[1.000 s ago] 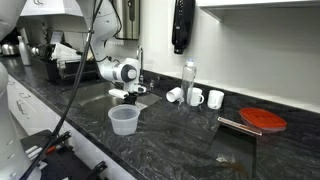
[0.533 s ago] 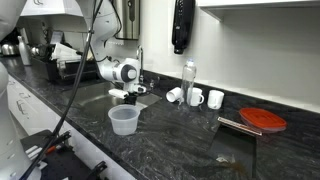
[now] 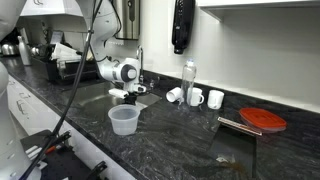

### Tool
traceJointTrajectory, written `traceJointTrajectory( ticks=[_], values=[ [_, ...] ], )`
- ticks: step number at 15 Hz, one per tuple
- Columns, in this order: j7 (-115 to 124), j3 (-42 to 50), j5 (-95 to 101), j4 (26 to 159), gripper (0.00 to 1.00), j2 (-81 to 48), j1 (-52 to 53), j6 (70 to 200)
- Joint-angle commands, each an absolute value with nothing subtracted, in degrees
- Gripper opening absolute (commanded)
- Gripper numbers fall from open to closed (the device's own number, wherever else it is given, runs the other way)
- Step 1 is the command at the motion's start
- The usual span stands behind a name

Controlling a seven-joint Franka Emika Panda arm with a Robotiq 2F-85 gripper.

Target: Pick up the spoon from the dish rack and place it inside the white mug in the sink, remove the mug from the sink and place it on the right side of the countertop

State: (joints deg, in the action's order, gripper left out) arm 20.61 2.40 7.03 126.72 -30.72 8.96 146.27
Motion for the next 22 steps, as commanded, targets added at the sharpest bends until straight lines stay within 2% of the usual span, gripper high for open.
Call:
traceJointTrajectory(
  ticks=[1, 16, 22],
  values=[
    [20.2, 2.4, 5.7, 128.1, 0.03, -28.2, 9.4, 147.8],
    [23.1, 0.0, 1.4, 138.1, 0.03, -13.4, 9.3, 150.3],
    [31.7, 1.2, 5.8, 141.9, 0.03, -6.3, 9.7, 149.8]
  ],
)
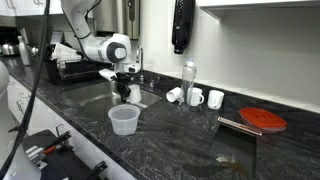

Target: Pick up the spoon from the dish rack and place it inside the white mug in the sink, remove the mug from the sink and place it on the right side of the countertop

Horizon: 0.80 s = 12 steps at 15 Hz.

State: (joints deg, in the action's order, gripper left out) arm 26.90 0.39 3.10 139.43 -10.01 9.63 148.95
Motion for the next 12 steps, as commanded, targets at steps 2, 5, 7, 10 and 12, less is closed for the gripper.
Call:
traceJointTrajectory(
  ticks=[2, 5, 7, 10, 12],
  values=[
    [37.2, 2.0, 9.4, 142.6, 0.03, -4.4, 9.3, 149.1],
    [42.8, 2.3, 12.9, 143.9, 0.03, -1.9, 7.7, 148.6],
    [46.3, 2.3, 14.8, 144.8, 0.03, -0.2, 6.5, 148.5],
    [51.0, 2.1, 16.7, 146.1, 0.03, 1.9, 4.3, 148.4],
    [53.0, 2.0, 15.8, 147.0, 0.03, 3.0, 2.8, 149.2]
  ],
)
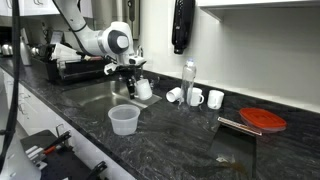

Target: Pick up the spoon from the dish rack and place it inside the white mug in the sink, remove the mug from the sink and place it on the right side of the countertop

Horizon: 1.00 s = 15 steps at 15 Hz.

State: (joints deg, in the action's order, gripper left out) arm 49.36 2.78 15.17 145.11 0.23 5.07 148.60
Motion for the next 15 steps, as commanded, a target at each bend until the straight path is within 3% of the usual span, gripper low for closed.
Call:
traceJointTrajectory(
  ticks=[1, 15],
  values=[
    [54.1, 2.0, 15.5, 147.3, 0.03, 3.4, 2.1, 149.3],
    [59.2, 3.6, 5.3, 150.8, 0.03, 2.6, -4.0, 158.5]
  ],
)
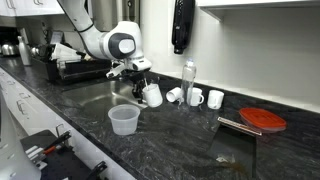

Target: Pick up the spoon from the dish rack and place it inside the white mug in the sink, remove the mug from the sink and place it on the right side of the countertop

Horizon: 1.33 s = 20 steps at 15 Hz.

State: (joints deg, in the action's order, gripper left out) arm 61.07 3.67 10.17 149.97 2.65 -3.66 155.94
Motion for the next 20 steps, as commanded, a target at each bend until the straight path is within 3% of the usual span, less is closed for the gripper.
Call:
traceJointTrajectory(
  ticks=[1, 11, 20],
  values=[
    [57.9, 3.5, 2.6, 151.0, 0.03, 2.3, -3.8, 158.9],
    [46.5, 2.6, -14.8, 149.7, 0.03, 0.9, -2.0, 155.1],
    [47.5, 3.3, -14.7, 148.2, 0.03, -0.5, -2.5, 149.6]
  ],
)
